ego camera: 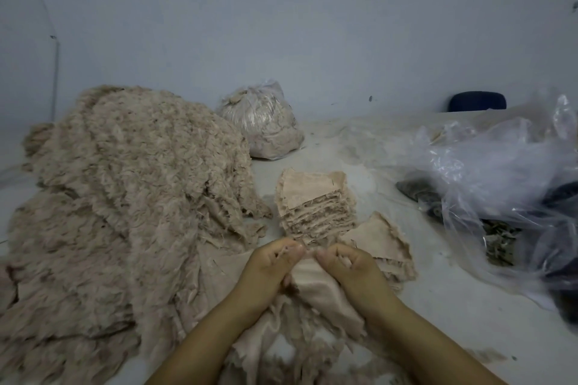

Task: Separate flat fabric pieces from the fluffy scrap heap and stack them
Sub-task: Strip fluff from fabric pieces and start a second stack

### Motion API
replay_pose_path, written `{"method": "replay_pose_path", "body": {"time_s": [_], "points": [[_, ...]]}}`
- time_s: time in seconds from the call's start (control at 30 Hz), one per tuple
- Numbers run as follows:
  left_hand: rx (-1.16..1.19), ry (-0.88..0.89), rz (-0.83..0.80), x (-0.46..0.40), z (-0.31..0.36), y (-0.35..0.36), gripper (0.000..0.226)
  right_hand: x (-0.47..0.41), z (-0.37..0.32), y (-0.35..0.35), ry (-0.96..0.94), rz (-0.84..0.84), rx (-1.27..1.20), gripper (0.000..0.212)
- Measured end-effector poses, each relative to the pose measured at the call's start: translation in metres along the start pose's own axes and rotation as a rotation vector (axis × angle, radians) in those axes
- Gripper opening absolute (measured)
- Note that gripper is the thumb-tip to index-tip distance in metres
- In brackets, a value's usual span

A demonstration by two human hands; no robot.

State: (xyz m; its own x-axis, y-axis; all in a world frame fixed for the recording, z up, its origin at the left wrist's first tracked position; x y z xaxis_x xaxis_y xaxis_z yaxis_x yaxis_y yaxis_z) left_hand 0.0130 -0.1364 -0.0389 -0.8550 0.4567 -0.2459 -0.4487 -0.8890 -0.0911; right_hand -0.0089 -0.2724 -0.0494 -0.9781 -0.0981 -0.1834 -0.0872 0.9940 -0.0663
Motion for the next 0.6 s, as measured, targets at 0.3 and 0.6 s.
{"method": "replay_pose_path", "body": {"time_s": [0.3,0.6], "points": [[-0.057,-0.067,-0.142,0.002,-0.007,0.010,0.016,0.002,0.002,0.002,0.075,-0.031,0.037,0.043],[-0.005,-0.092,0.010,0.001,-0.008,0.004,0.029,-0.001,-0.002,0.010,0.031,-0.066,0.050,0.035]]}}
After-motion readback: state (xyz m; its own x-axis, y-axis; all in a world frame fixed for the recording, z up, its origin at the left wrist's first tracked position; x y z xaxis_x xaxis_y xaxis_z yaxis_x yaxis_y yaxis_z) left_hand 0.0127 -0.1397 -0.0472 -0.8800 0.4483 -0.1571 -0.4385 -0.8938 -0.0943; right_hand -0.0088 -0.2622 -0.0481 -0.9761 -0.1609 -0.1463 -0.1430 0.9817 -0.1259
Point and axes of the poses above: each hand's wrist, its own x-axis away from the middle knuckle, its own y-axis out of the palm, z = x × y, the point moved 7 cm from there along -x, towards the middle knuckle, and after that the axes turned 7 degrees about -z, right-handed, at the moved point
